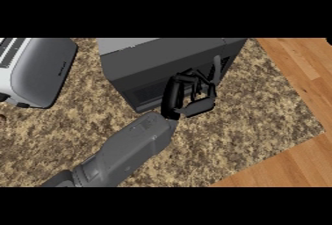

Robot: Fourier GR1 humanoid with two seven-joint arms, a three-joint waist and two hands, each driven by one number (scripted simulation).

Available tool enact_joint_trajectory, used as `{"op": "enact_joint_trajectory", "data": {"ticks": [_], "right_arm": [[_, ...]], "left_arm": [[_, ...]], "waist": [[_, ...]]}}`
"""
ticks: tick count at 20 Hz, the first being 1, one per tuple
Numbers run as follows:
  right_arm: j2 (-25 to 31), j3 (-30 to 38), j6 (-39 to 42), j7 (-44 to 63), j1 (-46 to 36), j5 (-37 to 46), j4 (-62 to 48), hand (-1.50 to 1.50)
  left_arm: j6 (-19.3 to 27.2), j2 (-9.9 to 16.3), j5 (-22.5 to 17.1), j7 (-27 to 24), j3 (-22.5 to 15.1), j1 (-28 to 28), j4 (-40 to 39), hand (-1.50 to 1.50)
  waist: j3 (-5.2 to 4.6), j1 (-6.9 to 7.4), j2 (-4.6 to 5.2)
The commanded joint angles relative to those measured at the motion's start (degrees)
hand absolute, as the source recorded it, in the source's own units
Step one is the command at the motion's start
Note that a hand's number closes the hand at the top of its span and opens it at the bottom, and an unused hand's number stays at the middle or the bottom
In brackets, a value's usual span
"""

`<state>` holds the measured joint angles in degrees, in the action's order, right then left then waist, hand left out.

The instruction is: Pick up the milk, place it into the microwave and close the microwave

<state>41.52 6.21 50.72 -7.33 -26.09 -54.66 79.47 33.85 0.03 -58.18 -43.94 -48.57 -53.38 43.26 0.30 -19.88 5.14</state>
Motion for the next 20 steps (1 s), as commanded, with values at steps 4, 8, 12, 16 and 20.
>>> {"op": "enact_joint_trajectory", "data": {"ticks": [4,8,12,16,20], "right_arm": [[0.8,-1.0,2.3,0.9,-0.8,-3.7,0.3,-1.50],[0.6,-1.8,2.8,1.5,0.2,-5.2,0.8,-1.50],[2.4,-0.2,2.3,1.7,0.2,-6.4,1.4,-1.50],[2.9,-0.2,2.3,2.2,1.7,-7.4,2.3,-1.50],[3.8,0.4,2.2,2.5,4.0,-8.0,2.3,-1.50]], "left_arm": [[1.6,0.0,-0.2,5.0,-1.2,-4.0,-8.4,1.50],[3.5,0.0,-2.0,6.2,-1.3,-2.9,-9.3,1.50],[5.3,0.0,-2.8,6.2,-1.6,-2.3,-11.0,1.50],[6.1,0.0,-5.5,6.8,-1.3,-0.2,-11.0,1.50],[4.5,0.0,-6.4,5.4,-2.1,0.9,-11.2,-1.50]], "waist": [[-0.04,0.20,0.33],[-0.12,1.27,0.00],[-0.20,2.11,-0.30],[-0.37,3.77,-0.49],[-0.37,4.81,-0.78]]}}
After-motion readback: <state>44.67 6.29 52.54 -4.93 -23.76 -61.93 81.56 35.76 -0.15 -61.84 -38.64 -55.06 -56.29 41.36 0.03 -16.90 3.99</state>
